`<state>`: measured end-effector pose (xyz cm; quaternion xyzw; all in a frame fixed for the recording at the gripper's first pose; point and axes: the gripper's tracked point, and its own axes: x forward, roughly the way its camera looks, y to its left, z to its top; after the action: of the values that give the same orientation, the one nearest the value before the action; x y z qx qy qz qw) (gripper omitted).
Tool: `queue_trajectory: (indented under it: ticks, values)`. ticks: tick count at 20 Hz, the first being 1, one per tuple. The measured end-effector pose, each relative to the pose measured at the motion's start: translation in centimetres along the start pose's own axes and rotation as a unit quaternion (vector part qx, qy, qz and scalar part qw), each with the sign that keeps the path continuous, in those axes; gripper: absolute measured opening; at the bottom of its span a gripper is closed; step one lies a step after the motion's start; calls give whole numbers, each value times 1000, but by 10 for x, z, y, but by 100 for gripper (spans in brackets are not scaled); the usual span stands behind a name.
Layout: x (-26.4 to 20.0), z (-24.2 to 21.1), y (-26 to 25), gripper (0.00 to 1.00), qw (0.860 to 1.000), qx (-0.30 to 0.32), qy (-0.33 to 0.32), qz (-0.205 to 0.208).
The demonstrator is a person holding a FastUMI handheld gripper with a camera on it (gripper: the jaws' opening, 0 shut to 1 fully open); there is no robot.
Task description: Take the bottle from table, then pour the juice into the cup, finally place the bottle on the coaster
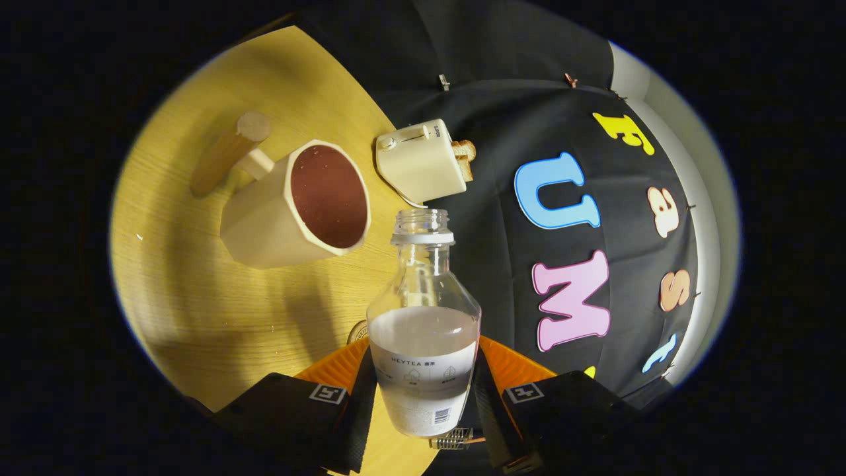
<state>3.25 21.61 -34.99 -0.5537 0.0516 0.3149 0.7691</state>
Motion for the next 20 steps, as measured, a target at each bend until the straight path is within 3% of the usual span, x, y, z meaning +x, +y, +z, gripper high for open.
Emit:
queue_trajectory:
  ticks: [10,20]
  values:
    - [7,9,5,72,995,-94,-13,16]
    - [11,9,-9,71,989,-149,-20,4]
